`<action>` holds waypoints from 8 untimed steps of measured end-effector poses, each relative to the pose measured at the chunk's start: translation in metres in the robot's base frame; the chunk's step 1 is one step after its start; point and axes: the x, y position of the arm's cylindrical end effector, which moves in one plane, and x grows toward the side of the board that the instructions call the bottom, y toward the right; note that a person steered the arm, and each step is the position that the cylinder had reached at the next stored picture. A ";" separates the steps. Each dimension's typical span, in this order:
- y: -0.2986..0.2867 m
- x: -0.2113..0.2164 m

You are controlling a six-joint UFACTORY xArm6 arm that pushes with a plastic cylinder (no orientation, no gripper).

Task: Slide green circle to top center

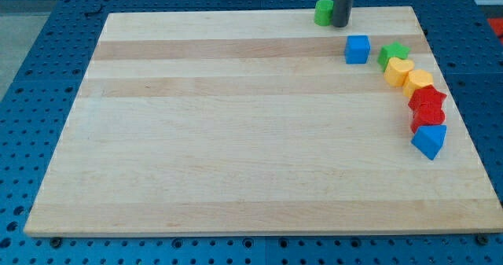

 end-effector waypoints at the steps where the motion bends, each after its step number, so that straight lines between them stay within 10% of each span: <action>1: 0.020 -0.001; 3: 0.039 -0.036; 6: -0.088 -0.020; 8: -0.028 -0.025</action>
